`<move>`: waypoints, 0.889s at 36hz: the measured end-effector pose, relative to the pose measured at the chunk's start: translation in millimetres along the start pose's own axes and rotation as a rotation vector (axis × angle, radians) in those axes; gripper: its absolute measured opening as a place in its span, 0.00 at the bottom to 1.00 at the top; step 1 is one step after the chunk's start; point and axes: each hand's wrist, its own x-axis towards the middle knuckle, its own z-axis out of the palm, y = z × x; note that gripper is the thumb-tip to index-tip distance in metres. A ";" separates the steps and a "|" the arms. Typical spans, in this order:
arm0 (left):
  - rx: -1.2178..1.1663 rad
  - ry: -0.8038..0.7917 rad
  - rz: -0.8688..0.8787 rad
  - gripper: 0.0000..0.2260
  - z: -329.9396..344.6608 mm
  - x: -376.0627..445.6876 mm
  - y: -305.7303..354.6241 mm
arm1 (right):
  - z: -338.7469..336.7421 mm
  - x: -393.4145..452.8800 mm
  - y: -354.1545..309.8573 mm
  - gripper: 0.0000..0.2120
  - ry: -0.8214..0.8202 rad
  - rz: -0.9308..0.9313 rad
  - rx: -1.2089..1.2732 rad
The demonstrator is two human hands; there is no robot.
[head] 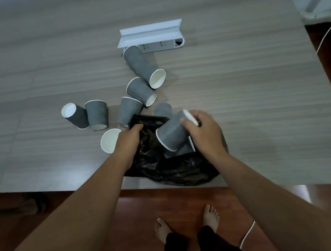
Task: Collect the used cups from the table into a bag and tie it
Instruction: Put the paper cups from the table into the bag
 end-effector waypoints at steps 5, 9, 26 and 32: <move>-0.015 0.029 -0.014 0.15 -6.6 1.4 3.7 | 20.3 -13.6 7.4 0.17 -0.202 0.062 0.008; -0.022 0.054 0.047 0.11 -10.7 0.6 3.7 | 29.9 -11.6 11.5 0.26 -0.302 -0.077 -0.139; 0.054 0.074 0.125 0.09 -17.8 -2.4 -9.7 | -33.1 35.3 74.6 0.29 -0.138 0.209 -0.756; 0.104 0.058 0.079 0.12 -12.3 -1.7 -12.4 | -44.2 35.6 85.6 0.08 -0.081 0.249 -0.632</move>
